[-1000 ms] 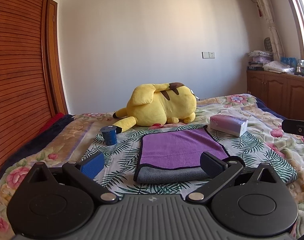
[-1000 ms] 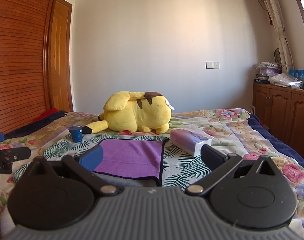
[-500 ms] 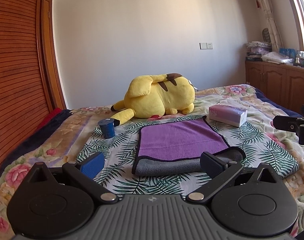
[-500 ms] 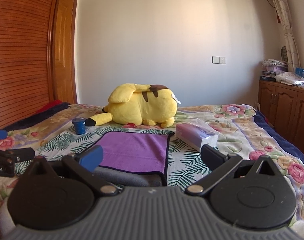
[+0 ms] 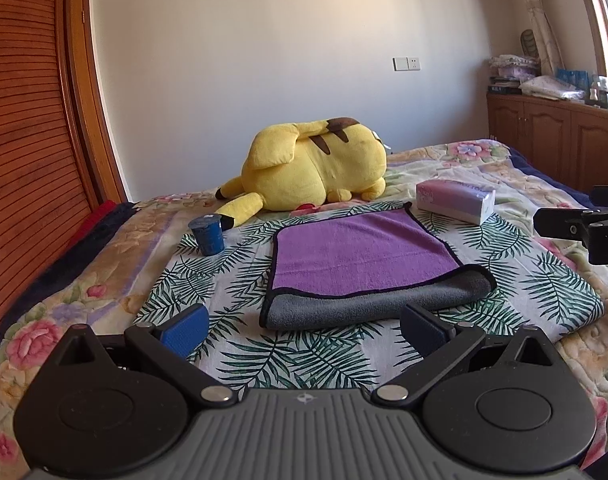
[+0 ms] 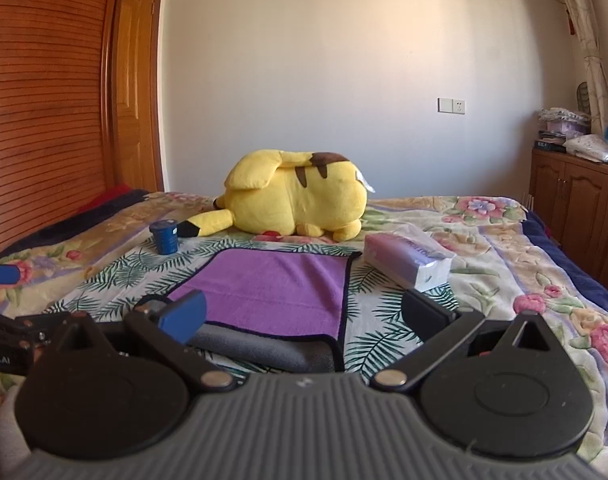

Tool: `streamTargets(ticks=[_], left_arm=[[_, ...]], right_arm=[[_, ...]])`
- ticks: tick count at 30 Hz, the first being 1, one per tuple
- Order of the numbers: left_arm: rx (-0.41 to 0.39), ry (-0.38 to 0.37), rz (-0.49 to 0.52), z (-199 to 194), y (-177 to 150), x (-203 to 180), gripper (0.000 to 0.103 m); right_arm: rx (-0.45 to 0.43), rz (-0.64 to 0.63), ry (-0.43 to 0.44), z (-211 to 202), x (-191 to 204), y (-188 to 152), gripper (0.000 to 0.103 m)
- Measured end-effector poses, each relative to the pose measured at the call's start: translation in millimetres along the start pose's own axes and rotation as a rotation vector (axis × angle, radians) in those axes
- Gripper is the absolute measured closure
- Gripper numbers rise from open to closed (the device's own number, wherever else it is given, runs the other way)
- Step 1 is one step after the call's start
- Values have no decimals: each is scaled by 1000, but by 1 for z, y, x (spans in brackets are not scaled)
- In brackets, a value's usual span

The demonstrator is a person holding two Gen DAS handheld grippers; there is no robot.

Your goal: Fold towel

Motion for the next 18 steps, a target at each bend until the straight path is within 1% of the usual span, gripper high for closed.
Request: streamTargets(ticks=[11, 18], left_arm=[[30, 5, 11, 18, 0, 4, 16], [41, 13, 5, 36, 4, 13, 16]], right_arm=[[51, -33, 39, 20, 6, -8, 0], [78, -45, 47, 36, 7, -13, 1]])
Point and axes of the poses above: each gripper's, at about its wrist camera, not at the fingertips, and z roughly the way its jaws point, x to its left, y to its top, the point moved 8 cm from there along z, roughly the way its jaws point, and after that the axes turned 10 degrees about -x, right-handed, at the moved point
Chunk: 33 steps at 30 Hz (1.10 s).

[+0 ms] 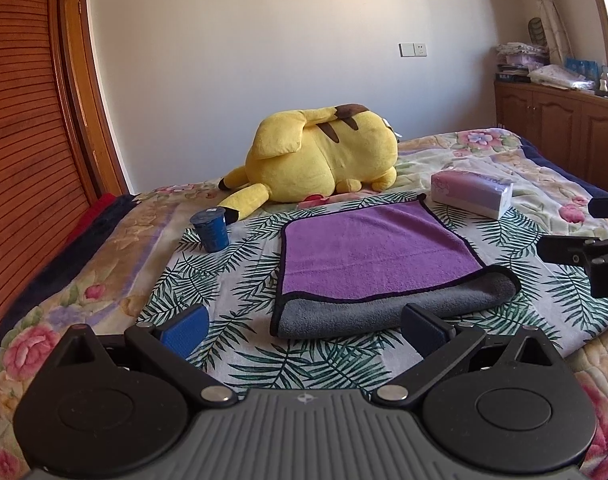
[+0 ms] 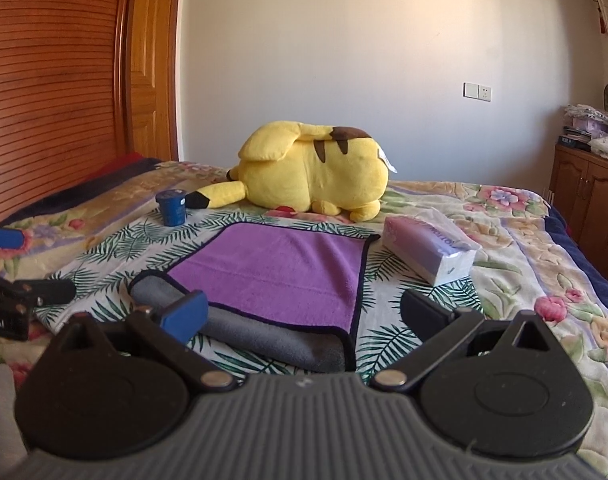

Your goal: Fold towel

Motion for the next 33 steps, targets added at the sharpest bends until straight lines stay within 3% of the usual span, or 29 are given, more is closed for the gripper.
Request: streamTargets(ticks=[4, 7, 19, 33], left_arm=[[7, 8, 1, 11, 2, 4, 16], [18, -3, -1, 21, 3, 8, 16], [88, -49, -14, 70, -10, 22, 16], [121, -95, -29, 118, -19, 33, 40]], right_arm=[[18, 1, 6, 9, 0, -3, 1], [39, 4, 20, 19, 0, -5, 11], [128, 17, 37, 50, -7, -22, 14], [210, 63, 79, 73, -10, -38, 16]])
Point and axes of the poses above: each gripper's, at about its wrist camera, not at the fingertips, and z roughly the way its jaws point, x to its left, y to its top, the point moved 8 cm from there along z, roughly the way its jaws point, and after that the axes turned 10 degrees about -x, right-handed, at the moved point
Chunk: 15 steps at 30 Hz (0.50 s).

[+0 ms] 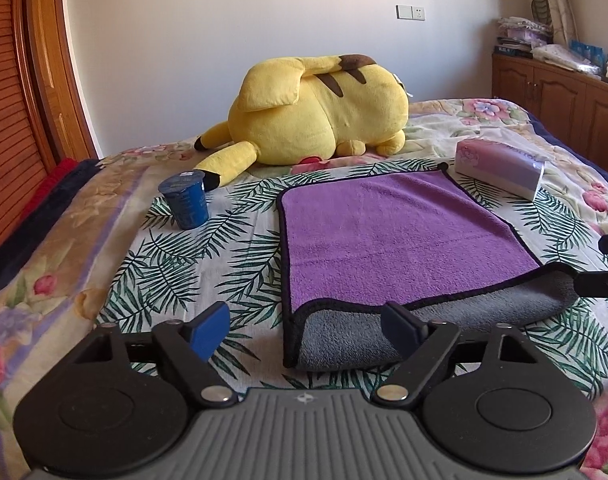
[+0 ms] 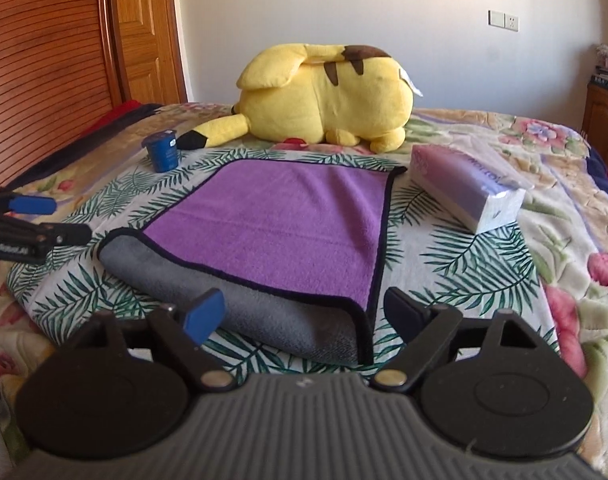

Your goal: Fold towel

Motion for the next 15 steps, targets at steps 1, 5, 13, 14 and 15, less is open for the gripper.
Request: streamTargets(ticks=[1, 5, 13, 14, 15], left_arm=[[3, -4, -1, 3, -1, 0, 44], [20, -18, -1, 15, -4, 2, 57], [44, -22, -15, 35, -10, 8, 64], [50, -23, -16, 37, -11, 9, 64], [56, -27, -19, 40, -12, 9, 64]], right_arm=[[2, 6, 6, 1, 0, 0, 17], [13, 10, 14, 4, 0, -1, 17], [35, 7, 1, 17, -6, -5, 20], [38, 8, 1, 18, -7, -6, 21], [40, 10, 4, 19, -8, -6, 24]])
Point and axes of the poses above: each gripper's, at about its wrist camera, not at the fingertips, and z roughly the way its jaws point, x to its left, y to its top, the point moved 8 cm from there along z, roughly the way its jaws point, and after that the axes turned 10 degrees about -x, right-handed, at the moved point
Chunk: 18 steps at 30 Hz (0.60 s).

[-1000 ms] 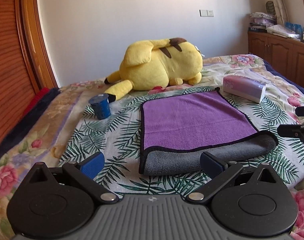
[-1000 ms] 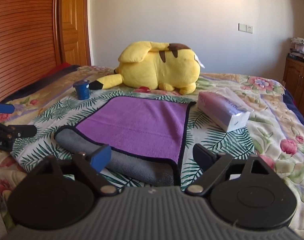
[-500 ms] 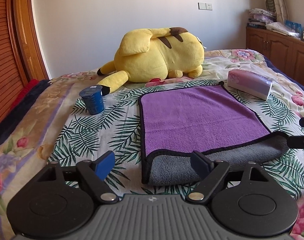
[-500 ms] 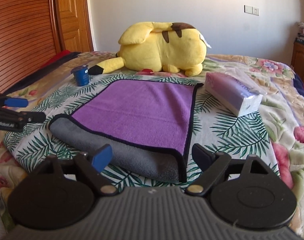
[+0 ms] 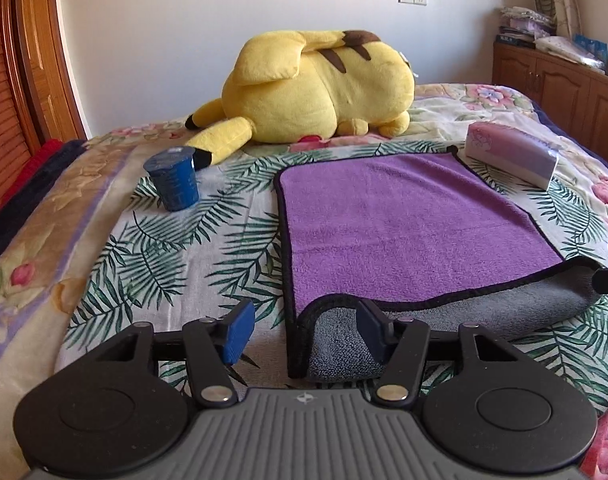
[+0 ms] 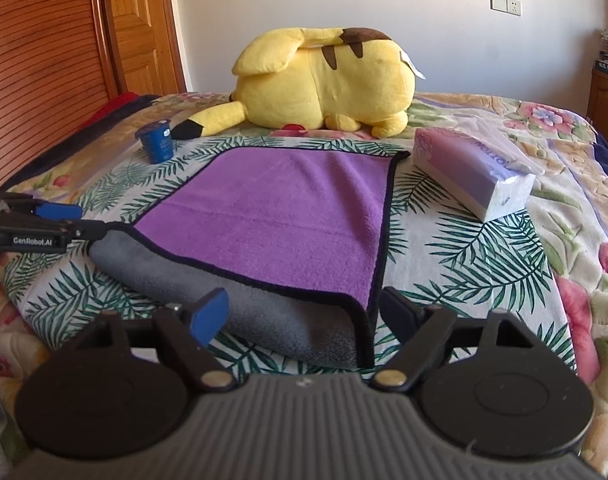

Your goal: Fold towel

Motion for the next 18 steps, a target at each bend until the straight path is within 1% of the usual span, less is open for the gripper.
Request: streamTargets(ticks=[3, 6, 8, 13, 18], left_arm=[[6, -2, 1, 6, -1, 2, 65], [20, -9, -6, 12, -5, 3, 71], [33, -16, -18, 15, -7, 5, 77], [61, -31, -53, 20, -15, 6, 85], [71, -38, -41, 20, -19, 3, 93]], right_arm=[[16, 9, -4, 3, -4, -3, 28], [30, 13, -10, 7, -8, -6, 32], [38, 17, -13, 9, -10, -7, 32], [64, 28, -19, 15, -17, -12, 38], [103, 46, -16, 20, -21, -18, 41]])
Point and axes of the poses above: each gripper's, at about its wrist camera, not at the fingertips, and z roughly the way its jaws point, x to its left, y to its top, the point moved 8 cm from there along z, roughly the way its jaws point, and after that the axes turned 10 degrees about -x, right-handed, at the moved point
